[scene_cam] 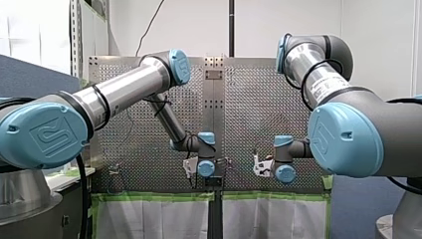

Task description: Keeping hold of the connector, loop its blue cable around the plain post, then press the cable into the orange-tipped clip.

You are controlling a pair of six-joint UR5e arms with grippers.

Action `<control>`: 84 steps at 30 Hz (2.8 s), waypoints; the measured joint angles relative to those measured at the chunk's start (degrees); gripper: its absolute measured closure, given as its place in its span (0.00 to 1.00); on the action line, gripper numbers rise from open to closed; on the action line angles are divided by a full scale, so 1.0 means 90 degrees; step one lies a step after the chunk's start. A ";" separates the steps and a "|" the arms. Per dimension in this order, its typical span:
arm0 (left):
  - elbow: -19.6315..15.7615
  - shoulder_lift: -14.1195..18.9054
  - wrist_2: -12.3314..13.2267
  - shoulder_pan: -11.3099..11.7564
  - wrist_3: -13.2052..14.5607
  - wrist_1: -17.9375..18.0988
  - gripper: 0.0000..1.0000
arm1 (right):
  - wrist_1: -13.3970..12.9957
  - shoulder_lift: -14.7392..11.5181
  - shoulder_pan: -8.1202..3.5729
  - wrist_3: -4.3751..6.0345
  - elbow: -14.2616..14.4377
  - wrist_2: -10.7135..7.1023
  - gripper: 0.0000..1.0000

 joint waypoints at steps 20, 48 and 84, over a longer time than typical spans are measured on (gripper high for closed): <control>-0.0006 0.0008 0.0215 0.0000 0.0663 -0.0628 0.00 | 0.0047 0.0003 -0.0031 0.0016 0.0000 -0.0043 1.00; -0.1489 0.1023 -0.0309 -0.0606 0.1540 -0.0960 0.00 | 0.0118 0.0007 -0.0020 0.0016 0.0002 -0.0065 1.00; -0.2160 0.1400 -0.0097 -0.0957 0.1386 -0.1107 0.00 | 0.0162 0.0299 0.0066 -0.0118 -0.0002 -0.0091 1.00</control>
